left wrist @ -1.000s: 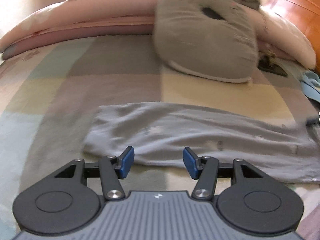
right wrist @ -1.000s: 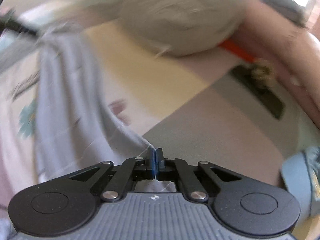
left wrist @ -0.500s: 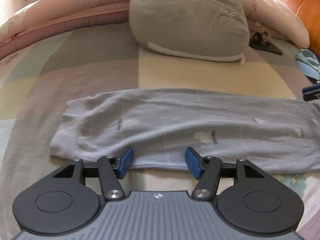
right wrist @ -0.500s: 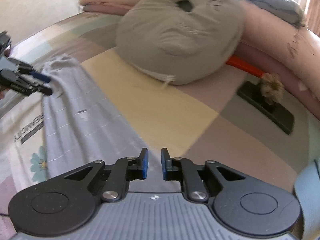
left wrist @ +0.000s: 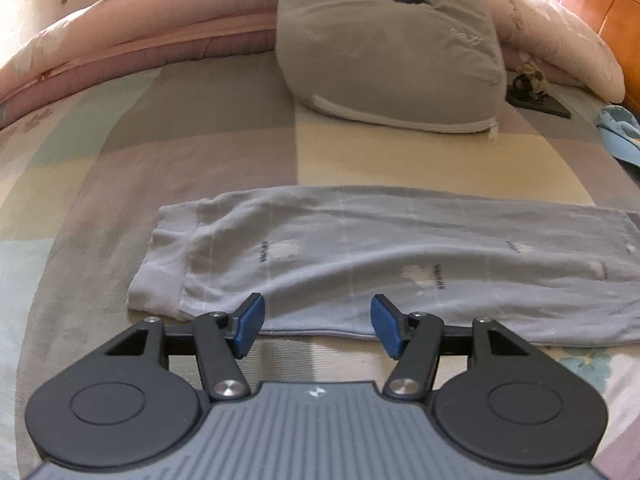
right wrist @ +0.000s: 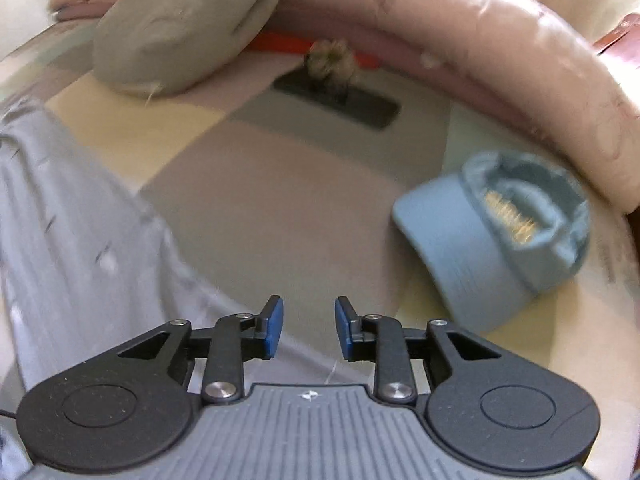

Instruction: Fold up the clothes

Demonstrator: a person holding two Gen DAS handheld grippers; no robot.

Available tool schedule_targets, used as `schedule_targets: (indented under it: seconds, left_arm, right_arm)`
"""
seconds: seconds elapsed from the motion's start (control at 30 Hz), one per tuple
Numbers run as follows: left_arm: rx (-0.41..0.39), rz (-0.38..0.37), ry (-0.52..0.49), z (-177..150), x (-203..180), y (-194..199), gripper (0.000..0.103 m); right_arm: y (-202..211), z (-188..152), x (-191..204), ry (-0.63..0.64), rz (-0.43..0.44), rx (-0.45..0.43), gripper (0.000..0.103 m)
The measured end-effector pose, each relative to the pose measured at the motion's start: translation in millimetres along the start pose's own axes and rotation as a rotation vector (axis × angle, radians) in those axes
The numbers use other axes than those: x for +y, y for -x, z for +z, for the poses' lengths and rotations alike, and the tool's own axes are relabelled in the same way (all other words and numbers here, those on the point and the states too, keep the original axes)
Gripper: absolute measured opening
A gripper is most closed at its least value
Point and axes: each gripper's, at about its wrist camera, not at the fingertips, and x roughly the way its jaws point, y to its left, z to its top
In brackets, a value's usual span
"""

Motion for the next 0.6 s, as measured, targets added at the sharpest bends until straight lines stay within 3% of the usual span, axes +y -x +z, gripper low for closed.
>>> schedule_targets:
  seconds: [0.3,0.37,0.53,0.6]
  left_arm:
    - [0.033,-0.011,-0.028,9.1,-30.7,7.1,0.06]
    - [0.034,-0.009,-0.032,11.3,-36.6,8.1,0.06]
    - [0.042,-0.005,-0.038,13.9,-47.6,3.8,0.06]
    - [0.033,-0.005,-0.059,14.3,-51.9,2.8,0.061]
  right_arm:
    - [-33.3,-5.0,0.7,0.128,0.174,0.057,0.035]
    - [-32.3,-6.8,1.5,0.133,0.191,0.049,0.002]
    - [-30.8,-8.7,-16.8,0.02,0.153,-0.007,0.002]
    - [-28.0,-8.9,-22.4,-0.03,0.121,-0.019,0.01]
